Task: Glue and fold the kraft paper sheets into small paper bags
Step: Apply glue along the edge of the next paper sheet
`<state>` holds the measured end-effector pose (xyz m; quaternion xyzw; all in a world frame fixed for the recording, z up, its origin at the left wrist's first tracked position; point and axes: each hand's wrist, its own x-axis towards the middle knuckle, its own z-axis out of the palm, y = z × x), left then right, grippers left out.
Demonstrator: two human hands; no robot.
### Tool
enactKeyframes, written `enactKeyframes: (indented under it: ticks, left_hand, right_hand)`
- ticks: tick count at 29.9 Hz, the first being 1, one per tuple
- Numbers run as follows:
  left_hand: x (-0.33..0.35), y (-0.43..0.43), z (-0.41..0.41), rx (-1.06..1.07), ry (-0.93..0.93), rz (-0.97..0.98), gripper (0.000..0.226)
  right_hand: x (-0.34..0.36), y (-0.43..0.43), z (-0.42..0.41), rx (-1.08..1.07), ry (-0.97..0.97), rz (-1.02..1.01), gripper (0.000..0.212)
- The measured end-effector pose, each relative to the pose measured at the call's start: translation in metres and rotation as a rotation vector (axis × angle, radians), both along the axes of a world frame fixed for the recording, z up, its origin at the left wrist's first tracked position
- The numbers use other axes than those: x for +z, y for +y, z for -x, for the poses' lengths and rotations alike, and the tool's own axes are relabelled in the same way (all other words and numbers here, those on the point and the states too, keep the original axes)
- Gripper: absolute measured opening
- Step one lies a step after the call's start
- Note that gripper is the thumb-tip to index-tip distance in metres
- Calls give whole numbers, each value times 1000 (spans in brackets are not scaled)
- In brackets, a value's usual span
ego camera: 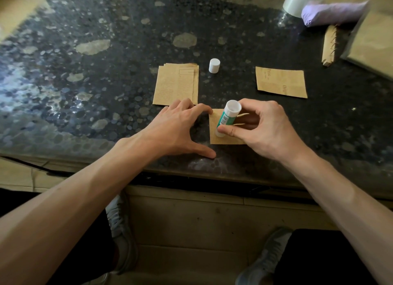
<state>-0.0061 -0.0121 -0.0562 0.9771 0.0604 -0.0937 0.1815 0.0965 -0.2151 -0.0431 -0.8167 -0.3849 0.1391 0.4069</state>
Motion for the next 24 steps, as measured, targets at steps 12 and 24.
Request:
enactKeyframes:
  ticks: [12, 24]
  left_hand:
    - [-1, -1, 0, 6, -13, 0, 108]
    - [5, 0, 0, -29, 34, -29, 104]
  right_hand:
    - [4, -8, 8, 58, 24, -11, 30]
    - [13, -15, -1, 34, 148, -63, 22]
